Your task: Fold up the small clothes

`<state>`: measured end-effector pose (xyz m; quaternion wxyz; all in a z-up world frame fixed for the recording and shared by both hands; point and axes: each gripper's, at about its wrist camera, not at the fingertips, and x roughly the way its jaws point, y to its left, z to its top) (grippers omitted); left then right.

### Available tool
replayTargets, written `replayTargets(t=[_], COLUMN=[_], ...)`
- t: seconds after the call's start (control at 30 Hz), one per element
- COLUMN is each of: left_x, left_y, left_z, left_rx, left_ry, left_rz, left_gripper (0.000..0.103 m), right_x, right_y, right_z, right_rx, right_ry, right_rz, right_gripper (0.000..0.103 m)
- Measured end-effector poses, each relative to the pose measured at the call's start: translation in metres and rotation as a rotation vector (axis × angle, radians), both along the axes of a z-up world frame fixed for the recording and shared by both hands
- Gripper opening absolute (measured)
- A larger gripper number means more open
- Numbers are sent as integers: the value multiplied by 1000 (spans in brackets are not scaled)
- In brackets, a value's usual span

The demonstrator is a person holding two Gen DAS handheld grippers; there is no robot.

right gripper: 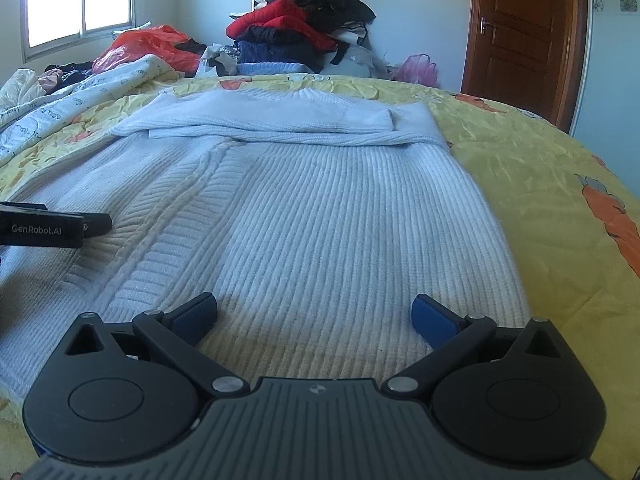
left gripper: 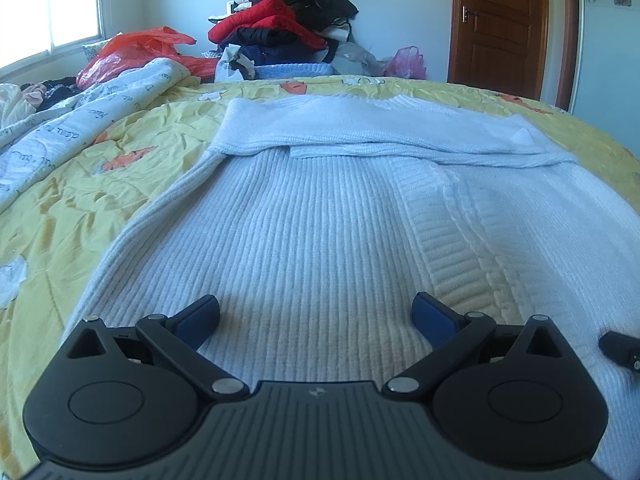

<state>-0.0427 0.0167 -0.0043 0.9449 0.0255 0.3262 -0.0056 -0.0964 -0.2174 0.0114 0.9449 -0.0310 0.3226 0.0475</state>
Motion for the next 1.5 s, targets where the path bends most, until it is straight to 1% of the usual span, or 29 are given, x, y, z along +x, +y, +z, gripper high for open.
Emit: replayTargets(t=[0.1, 0.2, 0.27, 0.3, 0.47, 0.97, 1.17, 1.27, 1.5], left_x=[-15, -32, -41, -43, -37, -39, -39, -39, -44], left_y=[-2, 0, 2, 2, 4, 4, 4, 4, 2], left_z=[0, -1, -4, -4, -4, -4, -4, -4, -2], left_rx=[11, -1, -2, 2, -6, -2, -2, -2, 13], left_ry=[1, -3, -37, -41, -33, -35, -35, -35, -33], left_rz=[4, 0, -5, -9, -11, -9, -9, -9, 3], left_gripper=[103, 103, 103, 103, 103, 103, 103, 103, 103], right_x=[0, 0, 0, 0, 0, 0, -13, -27, -43], right_y=[0, 0, 0, 0, 0, 0, 2, 3, 1], right_z=[0, 0, 0, 0, 0, 0, 1, -2, -2], right_rx=[1, 1, 1, 0, 0, -2, -5, -14, -15], right_ry=[0, 0, -1, -1, -1, -1, 1, -31, -31], right_rz=[1, 0, 0, 0, 0, -1, -4, 9, 22], right_gripper=[102, 102, 102, 102, 102, 102, 102, 102, 102])
